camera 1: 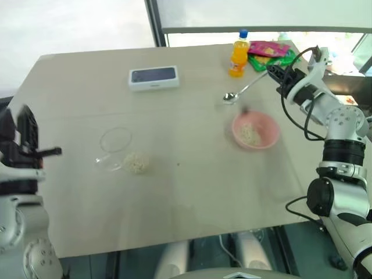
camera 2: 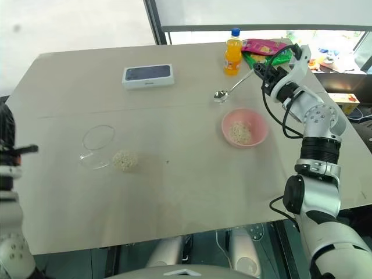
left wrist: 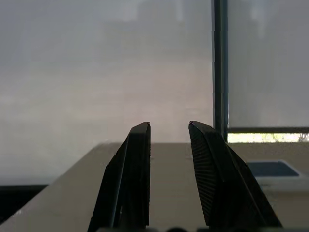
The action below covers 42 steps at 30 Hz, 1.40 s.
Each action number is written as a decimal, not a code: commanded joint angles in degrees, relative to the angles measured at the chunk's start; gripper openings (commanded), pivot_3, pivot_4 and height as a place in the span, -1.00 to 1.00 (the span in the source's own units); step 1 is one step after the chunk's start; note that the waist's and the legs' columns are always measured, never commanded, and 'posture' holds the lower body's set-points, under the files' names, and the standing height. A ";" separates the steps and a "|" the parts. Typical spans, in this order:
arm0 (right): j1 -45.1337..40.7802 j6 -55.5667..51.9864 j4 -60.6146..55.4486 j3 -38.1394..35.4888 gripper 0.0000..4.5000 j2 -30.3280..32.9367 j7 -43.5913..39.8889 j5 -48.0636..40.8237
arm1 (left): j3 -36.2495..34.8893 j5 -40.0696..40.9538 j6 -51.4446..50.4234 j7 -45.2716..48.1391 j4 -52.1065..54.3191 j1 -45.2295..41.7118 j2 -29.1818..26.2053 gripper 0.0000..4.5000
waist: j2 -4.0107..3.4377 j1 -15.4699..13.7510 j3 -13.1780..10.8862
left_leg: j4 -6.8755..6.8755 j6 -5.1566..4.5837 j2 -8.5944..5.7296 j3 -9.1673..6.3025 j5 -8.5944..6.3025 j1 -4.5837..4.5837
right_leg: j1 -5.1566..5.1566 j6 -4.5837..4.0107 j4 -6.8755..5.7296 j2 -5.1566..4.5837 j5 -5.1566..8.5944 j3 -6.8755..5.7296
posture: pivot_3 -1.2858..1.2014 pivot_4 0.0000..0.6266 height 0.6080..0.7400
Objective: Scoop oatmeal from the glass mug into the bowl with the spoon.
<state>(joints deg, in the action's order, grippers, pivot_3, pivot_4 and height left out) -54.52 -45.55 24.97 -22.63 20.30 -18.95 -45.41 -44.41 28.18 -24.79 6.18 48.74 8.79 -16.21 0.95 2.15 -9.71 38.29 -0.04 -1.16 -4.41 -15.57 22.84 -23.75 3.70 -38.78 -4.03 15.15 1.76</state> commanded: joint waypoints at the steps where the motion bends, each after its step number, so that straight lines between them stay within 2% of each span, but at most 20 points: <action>1: -1.52 1.35 -0.03 0.31 -1.00 0.02 -2.61 0.49 | 2.77 -0.50 3.34 -0.15 9.24 7.37 3.76 -0.06 | 0.00 -0.07 0.00 | 0.00 -0.03 0.01 0.01 -0.02 -0.01 | 0.01 0.00 0.00 0.00 0.00 0.02 | 0.03 -0.52 1.00; 3: -1.48 1.28 0.72 0.66 -1.00 -0.35 -3.38 0.89 | 5.50 -2.39 7.46 0.30 10.96 13.69 6.09 0.36 | -0.01 -0.08 0.00 | 0.01 -0.05 0.03 0.02 -0.03 -0.03 | 0.02 -0.01 0.00 -0.01 0.00 0.02 | 0.03 -0.52 1.00; 6: -1.47 1.12 1.05 1.11 -1.00 -0.72 -4.13 1.54 | 10.76 -9.88 16.43 4.54 11.26 25.96 10.04 0.95 | -0.03 0.13 -0.01 | -0.01 -0.10 0.02 0.10 -0.06 -0.10 | 0.08 -0.01 0.05 0.00 0.00 0.10 | 0.03 -0.52 1.00; 7: -1.52 1.13 1.18 1.30 -1.00 -0.59 -4.52 1.84 | 13.16 -12.43 19.56 6.74 10.91 29.86 11.19 0.98 | -0.05 0.18 -0.02 | -0.02 -0.12 0.02 0.15 -0.08 -0.11 | 0.08 -0.01 0.05 0.00 0.00 0.15 | 0.03 -0.52 1.00; 10: -1.78 1.25 1.63 1.28 -1.00 -0.31 -5.10 2.53 | 18.30 -17.22 24.96 7.29 5.55 36.18 15.51 0.98 | -0.16 -0.01 -0.06 | -0.03 -0.28 0.04 0.18 -0.18 -0.09 | 0.12 -0.02 0.22 0.01 0.01 0.10 | 0.03 -0.52 1.00; 12: -1.71 1.36 1.54 1.21 -1.00 -0.20 -5.24 2.86 | 21.50 -20.97 25.28 6.95 -1.01 34.00 14.65 0.98 | -0.29 -0.20 -0.06 | -0.02 -0.29 -0.02 0.19 -0.18 -0.07 | 0.21 -0.03 0.28 0.01 0.01 -0.08 | 0.03 -0.52 1.00; 17: 0.65 -0.92 -2.02 2.58 -1.00 0.92 -7.99 2.86 | 23.32 -22.23 24.36 5.83 -9.95 27.02 12.81 0.98 | -0.32 0.01 -0.09 | 0.00 -0.29 -0.09 0.15 -0.18 -0.06 | 0.26 -0.02 0.25 0.02 0.01 -0.20 | 0.03 -0.52 1.00; 23: 3.81 -4.24 -5.60 1.08 -1.00 3.48 -7.13 2.35 | 23.38 -21.58 25.30 6.87 -14.36 23.13 10.01 0.98 | -0.34 0.00 -0.08 | 0.00 -0.35 -0.05 0.03 -0.21 -0.01 | 0.22 0.00 0.31 -0.01 0.00 -0.12 | 0.03 -0.52 1.00; 31: 3.18 -6.01 -8.11 -3.06 -1.00 2.11 -3.19 -1.18 | 19.70 -19.60 25.05 6.43 -20.07 15.72 5.36 0.98 | -0.36 0.03 -0.09 | 0.00 -0.35 -0.03 0.00 -0.21 -0.08 | 0.19 0.00 0.19 0.02 0.00 -0.14 | 0.03 -0.52 1.00; 39: 3.17 -7.63 -9.75 -5.07 -1.00 2.11 -0.07 -3.88 | 19.93 -19.23 26.22 6.75 -25.55 9.46 2.26 0.98 | -0.36 0.03 -0.09 | 0.01 -0.35 -0.04 0.01 -0.21 -0.06 | 0.19 0.00 0.22 0.00 0.00 -0.11 | 0.03 -0.52 1.00; 41: 3.78 -7.58 -9.99 -5.01 -1.00 2.25 0.07 -3.78 | 20.21 -18.84 26.06 6.48 -26.30 8.32 2.52 0.76 | -0.36 -0.01 -0.09 | 0.01 -0.35 -0.04 0.02 -0.21 -0.06 | 0.19 0.00 0.21 -0.01 0.00 -0.11 | 0.03 -0.52 1.00; 42: 3.96 -7.55 -10.09 -4.97 -1.00 2.28 0.10 -3.74 | 20.40 -19.11 26.26 6.55 -26.63 8.11 2.51 0.71 | -0.36 -0.02 -0.09 | 0.01 -0.35 -0.04 0.01 -0.21 -0.07 | 0.19 0.00 0.20 -0.01 -0.01 -0.12 | 0.03 -0.52 1.00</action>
<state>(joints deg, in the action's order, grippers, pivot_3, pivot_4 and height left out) -50.23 -53.53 17.87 -26.39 21.93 -18.86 -47.80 -24.07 8.79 0.13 13.20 21.73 16.87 -13.32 0.59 2.14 -9.80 38.30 -0.39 -1.20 -4.41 -15.79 22.77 -23.56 3.70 -38.59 -4.04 15.14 1.65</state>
